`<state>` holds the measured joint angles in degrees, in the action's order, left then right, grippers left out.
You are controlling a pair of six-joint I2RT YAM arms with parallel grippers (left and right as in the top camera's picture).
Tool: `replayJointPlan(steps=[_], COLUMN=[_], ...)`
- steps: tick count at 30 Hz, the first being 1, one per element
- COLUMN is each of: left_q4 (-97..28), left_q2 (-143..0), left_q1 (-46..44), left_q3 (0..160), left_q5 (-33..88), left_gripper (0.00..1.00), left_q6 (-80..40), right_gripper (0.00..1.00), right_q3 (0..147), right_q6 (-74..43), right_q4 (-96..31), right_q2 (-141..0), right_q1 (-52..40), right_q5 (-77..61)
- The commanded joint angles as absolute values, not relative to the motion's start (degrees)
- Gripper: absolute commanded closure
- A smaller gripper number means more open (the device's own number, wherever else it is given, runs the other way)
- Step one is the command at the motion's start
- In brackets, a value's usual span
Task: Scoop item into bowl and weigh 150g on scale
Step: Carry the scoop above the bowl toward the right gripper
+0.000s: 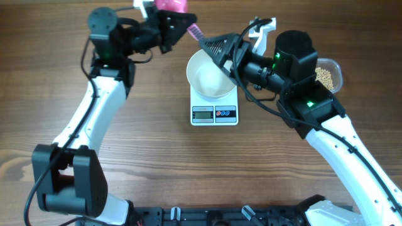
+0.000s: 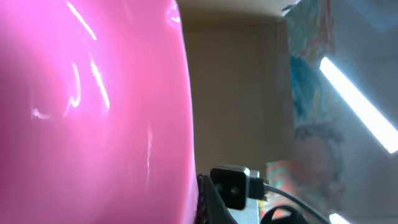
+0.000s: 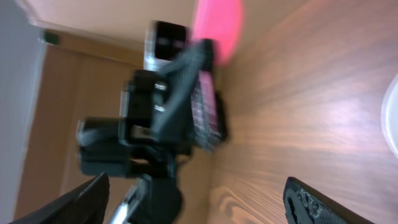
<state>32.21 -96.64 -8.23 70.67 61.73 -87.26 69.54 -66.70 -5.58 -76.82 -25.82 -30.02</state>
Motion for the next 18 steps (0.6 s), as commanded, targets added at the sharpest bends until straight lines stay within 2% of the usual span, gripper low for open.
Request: replayJointPlan(steps=[1, 4, 9, 15, 18], left_q4=[32.7, 32.9, 34.5, 35.4, 35.4], left_q2=[-95.7, -95.7, -95.7, -95.7, -95.7], left_q1=[-10.2, -11.0, -11.1, -11.6, -12.1], left_q3=[71.0, 71.0, 71.0, 71.0, 71.0], left_q5=[58.2, 58.2, 57.8, 56.4, 56.2], left_gripper=[0.96, 0.96, 0.96, 0.96, 0.96], left_q6=[-96.3, -96.9, -97.6, -98.6, -98.6], right_gripper=[0.15, 0.27, 0.37, 0.4, 0.44], right_q3=[70.3, 70.3, 70.3, 70.3, 70.3], right_q6=[-71.8, -74.8, -79.8, -81.6, -83.6], right_q4=[-2.8, -3.0, -3.0, -2.2, -1.9], right_q2=[-77.1, -77.1, -77.1, -77.1, -77.1], right_q1=[-26.1, -26.1, -26.1, -26.1, -26.1], right_q5=[-29.3, -25.4, -22.2, -19.9, -18.3])
